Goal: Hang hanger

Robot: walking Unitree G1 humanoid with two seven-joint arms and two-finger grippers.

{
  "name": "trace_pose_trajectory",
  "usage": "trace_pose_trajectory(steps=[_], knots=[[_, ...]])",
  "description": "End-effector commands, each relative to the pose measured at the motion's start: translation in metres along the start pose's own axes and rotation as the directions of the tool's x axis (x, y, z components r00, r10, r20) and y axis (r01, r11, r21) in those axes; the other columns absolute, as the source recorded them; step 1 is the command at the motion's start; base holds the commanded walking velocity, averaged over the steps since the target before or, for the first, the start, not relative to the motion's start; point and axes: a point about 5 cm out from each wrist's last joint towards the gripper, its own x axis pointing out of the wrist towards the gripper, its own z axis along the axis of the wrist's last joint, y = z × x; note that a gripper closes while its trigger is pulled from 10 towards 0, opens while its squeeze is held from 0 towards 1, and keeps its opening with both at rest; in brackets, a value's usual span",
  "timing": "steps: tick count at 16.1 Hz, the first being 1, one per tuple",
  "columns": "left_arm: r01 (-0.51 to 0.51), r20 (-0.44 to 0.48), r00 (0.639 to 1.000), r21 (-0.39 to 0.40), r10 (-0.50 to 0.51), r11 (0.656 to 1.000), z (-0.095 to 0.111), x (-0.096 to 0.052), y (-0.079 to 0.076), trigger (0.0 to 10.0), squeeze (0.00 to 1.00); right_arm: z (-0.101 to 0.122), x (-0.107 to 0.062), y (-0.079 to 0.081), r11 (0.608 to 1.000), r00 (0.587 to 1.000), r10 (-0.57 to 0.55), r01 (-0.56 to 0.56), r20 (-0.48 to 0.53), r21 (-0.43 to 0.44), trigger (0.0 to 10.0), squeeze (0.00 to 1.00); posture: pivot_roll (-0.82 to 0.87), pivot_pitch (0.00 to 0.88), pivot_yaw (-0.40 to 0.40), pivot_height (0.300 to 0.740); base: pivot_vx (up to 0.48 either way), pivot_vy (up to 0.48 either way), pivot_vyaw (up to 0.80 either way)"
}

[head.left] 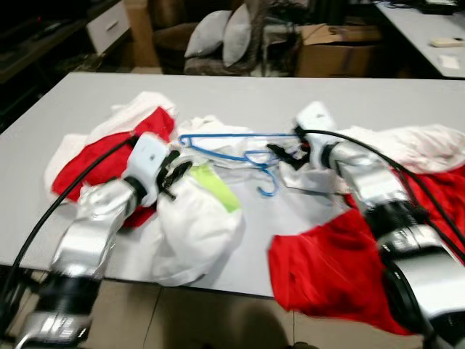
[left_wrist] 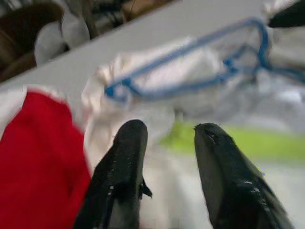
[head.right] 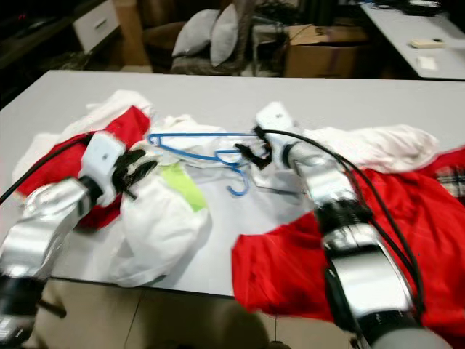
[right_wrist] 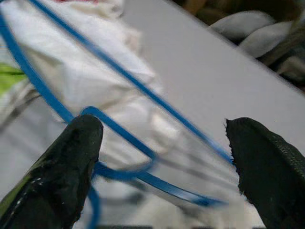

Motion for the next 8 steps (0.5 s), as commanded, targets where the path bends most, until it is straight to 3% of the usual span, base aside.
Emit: trace_pose_trajectory(steps=[1, 3, 6, 7, 8], knots=[[0.036, 0.001, 0.999, 0.019, -0.036, 0.999, 0.006, -0.007, -0.001, 10.0, 0.0, 0.001, 0.005, 0.002, 1.0, 1.0, 0.014, -0.014, -0.01, -0.014, 10.0, 0.0, 0.05, 0.0, 0.063, 0.74, 0.0, 0.0, 0.0], [0.099, -0.013, 0.995, 0.036, -0.098, 0.994, 0.013, -0.019, -0.008, 10.0, 0.0, -0.002, 0.01, 0.004, 1.0, 0.999, 0.021, -0.02, -0.047, 0.017, 10.0, 0.0, 0.13, 0.0, 0.042, 0.74, 0.0, 0.0, 0.0], [0.105, -0.034, 0.994, 0.035, -0.104, 0.994, 0.018, -0.033, -0.012, 10.0, 0.0, -0.016, 0.012, 0.011, 0.997, 0.994, 0.04, -0.034, -0.101, 0.063, 10.0, 0.0, 0.23, 0.0, 0.009, 0.74, 0.0, 0.0, 0.0], [0.109, -0.058, 0.993, 0.035, -0.107, 0.993, 0.019, -0.046, -0.015, 10.0, 0.0, -0.034, 0.011, 0.022, 0.99, 0.976, 0.123, -0.109, -0.177, 0.086, 10.0, 0.0, 0.24, 0.0, -0.007, 0.74, 0.0, 0.0, 0.0], [0.117, -0.062, 0.991, 0.033, -0.115, 0.993, 0.02, -0.049, -0.015, 10.0, 0.0, -0.039, 0.009, 0.025, 0.986, 0.967, 0.155, -0.14, -0.201, 0.091, 10.0, 0.0, 0.24, 0.0, -0.007, 0.74, 0.0, 0.0, 0.0]])
